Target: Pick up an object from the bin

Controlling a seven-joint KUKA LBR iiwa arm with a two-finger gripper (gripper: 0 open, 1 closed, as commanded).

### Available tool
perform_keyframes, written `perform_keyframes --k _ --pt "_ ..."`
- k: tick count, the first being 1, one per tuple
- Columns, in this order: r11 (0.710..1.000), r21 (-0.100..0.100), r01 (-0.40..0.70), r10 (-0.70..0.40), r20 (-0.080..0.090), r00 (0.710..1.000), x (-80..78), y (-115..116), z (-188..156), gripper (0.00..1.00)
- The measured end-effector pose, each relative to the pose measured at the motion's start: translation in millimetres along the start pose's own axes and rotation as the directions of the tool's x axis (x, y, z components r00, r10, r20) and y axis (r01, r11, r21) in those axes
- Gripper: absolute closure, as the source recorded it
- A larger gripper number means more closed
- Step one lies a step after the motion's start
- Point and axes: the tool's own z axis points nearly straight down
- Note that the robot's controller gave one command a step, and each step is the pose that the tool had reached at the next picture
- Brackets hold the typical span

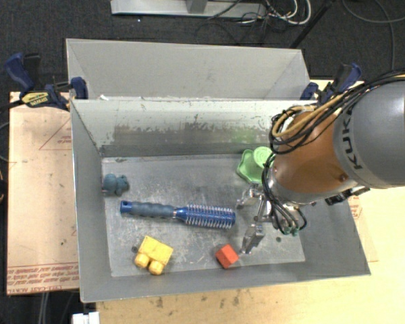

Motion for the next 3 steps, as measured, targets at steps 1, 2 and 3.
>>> perform_keyframes --k 1,2,3 --pt "0.944 -0.002 -0.331 0.331 0.013 0.943 11.3 54.7 17.0 0.0" --pt "0.944 -0.007 -0.329 0.329 0.014 0.944 10.3 56.8 15.8 1.0" --pt "0.94 -0.004 -0.341 0.341 0.006 0.94 14.3 89.5 -116.2 1.0"
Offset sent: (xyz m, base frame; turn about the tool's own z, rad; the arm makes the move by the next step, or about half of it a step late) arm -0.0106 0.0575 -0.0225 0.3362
